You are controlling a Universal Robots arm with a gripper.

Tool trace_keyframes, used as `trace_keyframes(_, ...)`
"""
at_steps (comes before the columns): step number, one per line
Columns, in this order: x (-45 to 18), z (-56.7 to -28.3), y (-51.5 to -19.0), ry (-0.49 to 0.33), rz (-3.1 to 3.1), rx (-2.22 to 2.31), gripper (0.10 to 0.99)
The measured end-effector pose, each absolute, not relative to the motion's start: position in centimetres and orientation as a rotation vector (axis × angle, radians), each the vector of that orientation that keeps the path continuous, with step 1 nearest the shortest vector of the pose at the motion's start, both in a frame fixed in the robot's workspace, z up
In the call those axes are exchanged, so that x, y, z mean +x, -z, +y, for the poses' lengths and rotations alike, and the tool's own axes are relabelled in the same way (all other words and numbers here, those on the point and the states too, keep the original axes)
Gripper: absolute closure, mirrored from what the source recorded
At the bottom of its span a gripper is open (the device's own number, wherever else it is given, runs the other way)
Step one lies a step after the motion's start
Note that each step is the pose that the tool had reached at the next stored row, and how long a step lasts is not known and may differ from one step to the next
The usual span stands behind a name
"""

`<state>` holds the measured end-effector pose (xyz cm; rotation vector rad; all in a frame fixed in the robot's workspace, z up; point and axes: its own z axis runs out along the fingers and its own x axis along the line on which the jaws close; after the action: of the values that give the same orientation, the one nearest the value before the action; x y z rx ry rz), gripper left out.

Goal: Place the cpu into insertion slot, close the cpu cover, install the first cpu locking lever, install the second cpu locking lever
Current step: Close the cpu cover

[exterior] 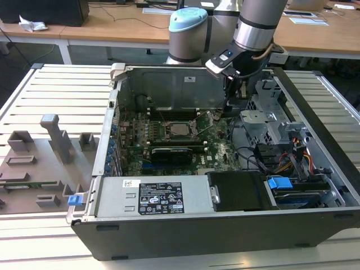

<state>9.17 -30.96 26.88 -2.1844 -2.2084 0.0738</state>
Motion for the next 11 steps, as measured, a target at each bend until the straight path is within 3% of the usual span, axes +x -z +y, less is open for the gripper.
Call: trace_keyframes(11,9.17,-30.96,-26.15,-0.074,-2.208,-2.184,0.98)
